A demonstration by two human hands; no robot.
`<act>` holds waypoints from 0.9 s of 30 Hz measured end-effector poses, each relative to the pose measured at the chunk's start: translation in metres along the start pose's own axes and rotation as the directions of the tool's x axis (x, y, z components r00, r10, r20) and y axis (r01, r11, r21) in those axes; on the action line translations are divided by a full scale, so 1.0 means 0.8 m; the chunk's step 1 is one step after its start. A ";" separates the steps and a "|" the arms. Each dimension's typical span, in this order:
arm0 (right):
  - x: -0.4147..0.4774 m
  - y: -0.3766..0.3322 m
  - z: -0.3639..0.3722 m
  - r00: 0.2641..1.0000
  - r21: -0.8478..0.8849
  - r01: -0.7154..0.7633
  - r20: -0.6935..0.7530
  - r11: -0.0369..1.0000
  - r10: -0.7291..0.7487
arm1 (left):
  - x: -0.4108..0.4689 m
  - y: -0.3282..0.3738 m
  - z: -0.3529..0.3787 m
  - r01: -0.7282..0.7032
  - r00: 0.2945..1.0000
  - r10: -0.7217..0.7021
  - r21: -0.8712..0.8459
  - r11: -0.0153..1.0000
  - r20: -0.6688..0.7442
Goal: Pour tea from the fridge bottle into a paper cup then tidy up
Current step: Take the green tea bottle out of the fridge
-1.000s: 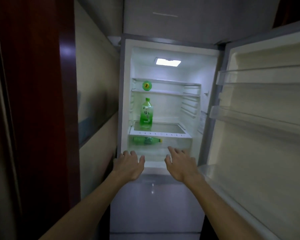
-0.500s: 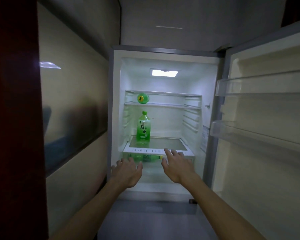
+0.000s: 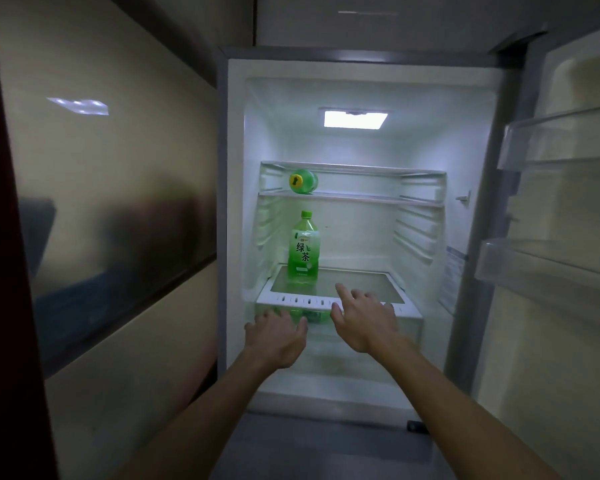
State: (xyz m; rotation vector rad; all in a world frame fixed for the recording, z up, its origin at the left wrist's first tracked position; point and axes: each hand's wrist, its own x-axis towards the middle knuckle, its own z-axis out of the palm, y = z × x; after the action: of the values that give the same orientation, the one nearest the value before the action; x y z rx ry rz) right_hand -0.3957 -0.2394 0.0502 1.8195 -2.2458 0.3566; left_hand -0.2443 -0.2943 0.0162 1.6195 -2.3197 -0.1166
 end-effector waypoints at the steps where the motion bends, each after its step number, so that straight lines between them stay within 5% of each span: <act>1: 0.011 0.001 0.005 1.000 0.000 -0.004 0.003 1.000 0.004 | 0.011 -0.002 0.003 -0.003 1.000 0.003 0.002 1.000 -0.005; 14: 0.177 0.036 0.035 0.998 -0.093 -0.064 0.010 0.994 0.065 | 0.191 -0.033 0.013 -0.069 0.996 0.069 0.001 0.998 -0.053; 27: 0.305 0.047 0.059 0.997 -0.020 -0.055 -0.049 0.998 0.054 | 0.313 -0.009 0.039 -0.022 0.991 -0.003 -0.190 0.982 -0.131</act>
State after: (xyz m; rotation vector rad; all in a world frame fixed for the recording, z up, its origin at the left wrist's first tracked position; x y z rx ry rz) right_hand -0.4831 -0.4729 0.0835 1.7230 -2.2617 0.3810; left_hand -0.3259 -0.5324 0.0357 1.4760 -2.1460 -0.2175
